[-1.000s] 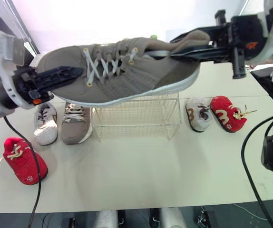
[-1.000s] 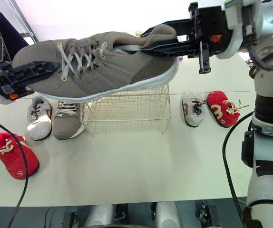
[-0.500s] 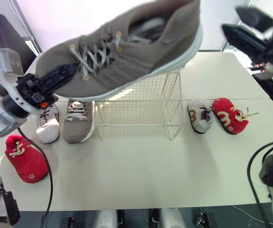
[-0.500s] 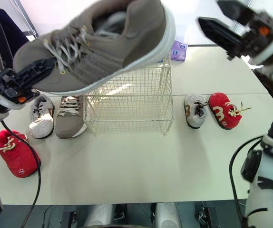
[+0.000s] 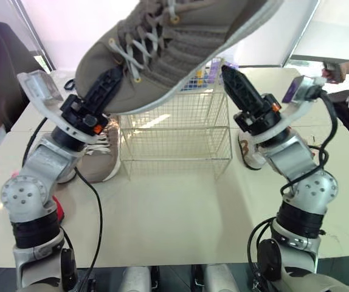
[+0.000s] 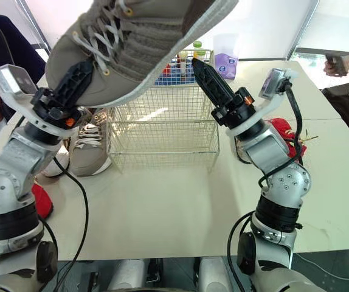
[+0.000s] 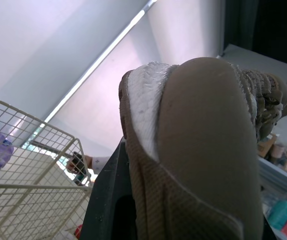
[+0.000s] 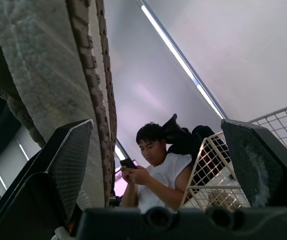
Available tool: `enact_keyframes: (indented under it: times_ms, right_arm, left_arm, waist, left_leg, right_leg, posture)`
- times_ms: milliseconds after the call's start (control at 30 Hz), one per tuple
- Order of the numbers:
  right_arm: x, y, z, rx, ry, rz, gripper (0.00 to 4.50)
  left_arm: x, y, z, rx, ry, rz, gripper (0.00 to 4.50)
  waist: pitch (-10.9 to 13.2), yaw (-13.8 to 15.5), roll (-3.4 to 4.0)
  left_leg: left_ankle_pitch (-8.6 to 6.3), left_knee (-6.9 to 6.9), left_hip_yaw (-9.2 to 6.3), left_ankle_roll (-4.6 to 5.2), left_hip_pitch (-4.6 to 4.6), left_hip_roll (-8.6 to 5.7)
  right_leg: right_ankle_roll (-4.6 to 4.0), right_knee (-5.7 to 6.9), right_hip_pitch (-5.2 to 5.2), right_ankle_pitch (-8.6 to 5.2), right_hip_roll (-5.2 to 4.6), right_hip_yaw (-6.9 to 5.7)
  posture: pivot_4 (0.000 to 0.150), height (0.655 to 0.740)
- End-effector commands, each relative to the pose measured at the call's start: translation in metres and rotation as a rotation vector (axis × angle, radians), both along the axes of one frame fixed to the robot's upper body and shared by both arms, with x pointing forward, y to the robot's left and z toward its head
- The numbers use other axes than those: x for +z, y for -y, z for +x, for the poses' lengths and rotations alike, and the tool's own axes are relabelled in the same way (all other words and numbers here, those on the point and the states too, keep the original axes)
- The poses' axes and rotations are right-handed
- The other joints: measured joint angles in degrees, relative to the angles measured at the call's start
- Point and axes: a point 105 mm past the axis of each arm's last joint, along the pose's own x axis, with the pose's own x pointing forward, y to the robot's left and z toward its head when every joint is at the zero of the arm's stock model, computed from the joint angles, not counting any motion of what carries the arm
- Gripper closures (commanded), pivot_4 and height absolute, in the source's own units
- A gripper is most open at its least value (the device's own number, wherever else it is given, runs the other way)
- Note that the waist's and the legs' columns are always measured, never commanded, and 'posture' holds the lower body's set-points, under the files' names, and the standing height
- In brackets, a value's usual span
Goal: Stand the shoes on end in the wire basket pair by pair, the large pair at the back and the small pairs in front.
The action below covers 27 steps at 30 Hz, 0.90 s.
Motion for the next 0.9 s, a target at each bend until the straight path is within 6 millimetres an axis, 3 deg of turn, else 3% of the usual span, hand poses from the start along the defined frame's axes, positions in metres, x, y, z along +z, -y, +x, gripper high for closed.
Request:
enact_keyframes:
  times_ms: [33, 267, 567, 667, 800, 900]
  right_arm:
    - [0.020, -0.008, -0.011, 0.014, 0.098, 0.030, 0.06]
    - [0.026, -0.019, -0.013, 0.041, 0.144, 0.030, 0.06]
    - [0.035, -0.026, -0.012, 0.054, 0.177, 0.052, 0.06]
    - [0.036, -0.024, -0.009, 0.036, 0.182, 0.059, 0.93]
    - [0.038, -0.023, -0.009, 0.023, 0.196, 0.057, 2.55]
    - [0.041, -0.021, -0.008, 0.028, 0.205, 0.049, 2.71]
  left_arm:
    - [0.009, 0.004, 0.001, 0.029, 0.055, -0.017, 3.82]
    - [0.000, 0.012, 0.008, 0.045, 0.026, -0.016, 3.82]
    - [-0.014, 0.033, 0.003, -0.002, 0.010, 0.061, 3.82]
    - [-0.014, 0.032, 0.003, 0.006, 0.004, 0.051, 3.82]
    - [-0.019, 0.030, 0.006, 0.030, -0.015, 0.074, 3.82]
    - [-0.021, 0.030, 0.007, 0.033, -0.026, 0.094, 3.82]
  waist:
    - [0.0, -0.1, 0.00]
    - [0.0, -0.2, 0.00]
    - [0.0, -0.2, 0.00]
    - [0.0, -0.2, 0.00]
    - [0.0, -0.2, 0.00]
    - [0.0, -0.2, 0.00]
  left_leg:
    - [-0.01, 0.00, 0.00, 0.01, -0.01, 0.00]
    - [-0.01, -0.01, -0.01, 0.01, -0.01, 0.02]
    - [-0.04, -0.01, -0.02, 0.08, -0.01, 0.04]
    - [-0.05, -0.02, -0.02, 0.08, -0.01, 0.05]
    - [-0.12, -0.02, -0.02, 0.21, -0.01, 0.05]
    - [-0.12, -0.02, -0.02, 0.21, -0.01, 0.05]
  right_leg:
    - [0.00, -0.02, 0.00, 0.00, 0.00, 0.00]
    - [0.00, -0.02, -0.01, 0.00, 0.05, -0.03]
    - [0.00, -0.02, -0.01, 0.00, 0.04, -0.02]
    - [0.00, -0.02, -0.02, 0.00, 0.04, -0.03]
    - [0.00, -0.02, -0.02, 0.00, 0.03, -0.03]
    - [0.00, -0.02, -0.02, 0.00, 0.03, -0.03]
  posture:
    - [0.150, 0.7400]
    - [0.150, 0.7400]
    - [0.150, 0.7400]
    - [0.150, 0.7400]
    - [0.150, 0.7400]
    - [0.150, 0.7400]
